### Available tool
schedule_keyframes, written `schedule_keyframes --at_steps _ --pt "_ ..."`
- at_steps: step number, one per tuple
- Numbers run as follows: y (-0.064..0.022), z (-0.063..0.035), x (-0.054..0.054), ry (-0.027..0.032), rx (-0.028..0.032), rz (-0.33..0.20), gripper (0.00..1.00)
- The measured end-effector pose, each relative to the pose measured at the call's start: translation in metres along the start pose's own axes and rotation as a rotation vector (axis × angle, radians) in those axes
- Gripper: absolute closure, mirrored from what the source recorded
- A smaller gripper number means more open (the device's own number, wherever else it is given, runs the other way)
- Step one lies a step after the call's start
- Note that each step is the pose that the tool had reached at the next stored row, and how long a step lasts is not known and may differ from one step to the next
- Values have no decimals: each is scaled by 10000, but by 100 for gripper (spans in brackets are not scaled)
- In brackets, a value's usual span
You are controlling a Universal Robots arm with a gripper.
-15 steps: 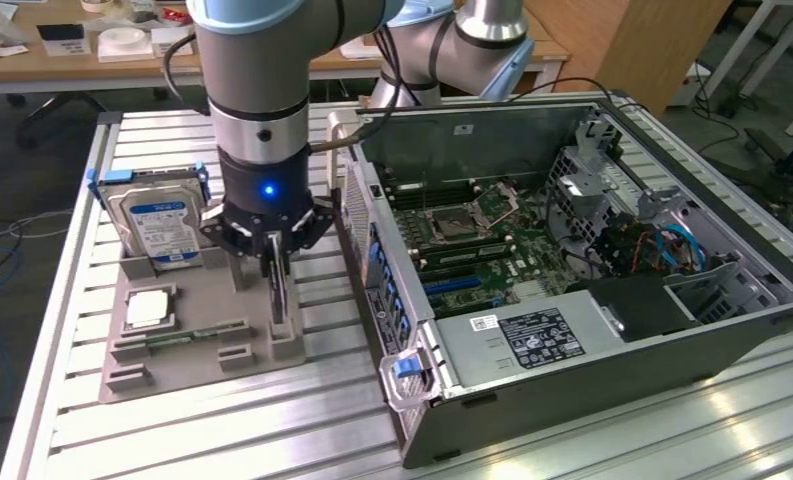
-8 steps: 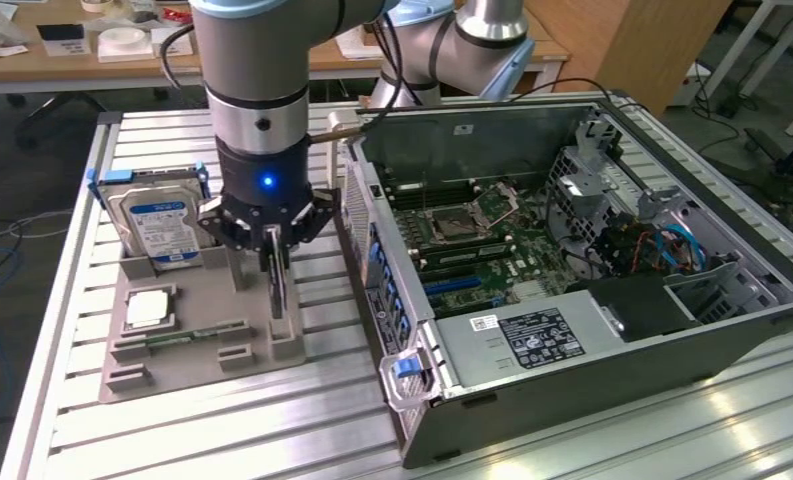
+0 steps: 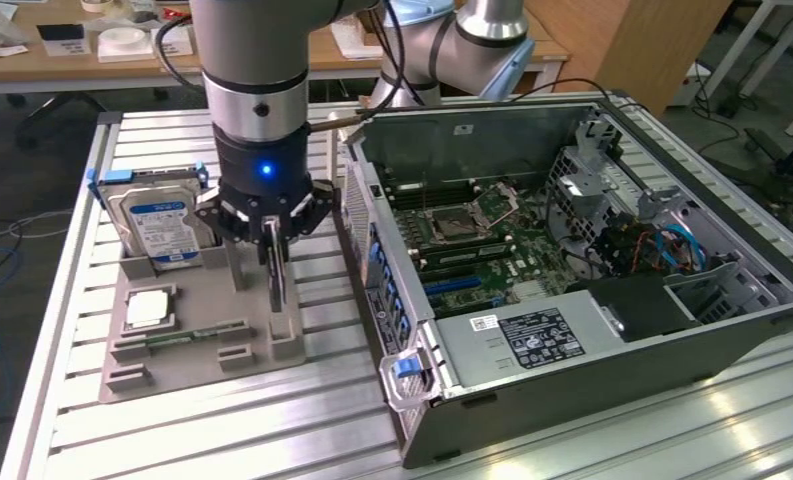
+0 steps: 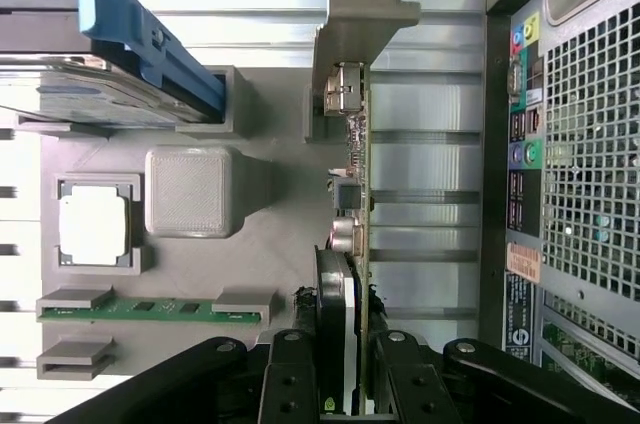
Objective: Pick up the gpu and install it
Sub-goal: 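Pick up the gpu and move the gpu toward the slot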
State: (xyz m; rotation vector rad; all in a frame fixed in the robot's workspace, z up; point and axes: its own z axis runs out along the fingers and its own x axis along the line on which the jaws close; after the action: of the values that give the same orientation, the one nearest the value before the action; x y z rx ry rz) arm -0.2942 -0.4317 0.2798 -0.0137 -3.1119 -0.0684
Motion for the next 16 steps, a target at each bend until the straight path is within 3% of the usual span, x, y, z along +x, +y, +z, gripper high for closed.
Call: schedule_keyframes --at_steps 16 --pt "9 -203 6 0 -47 -1 72"
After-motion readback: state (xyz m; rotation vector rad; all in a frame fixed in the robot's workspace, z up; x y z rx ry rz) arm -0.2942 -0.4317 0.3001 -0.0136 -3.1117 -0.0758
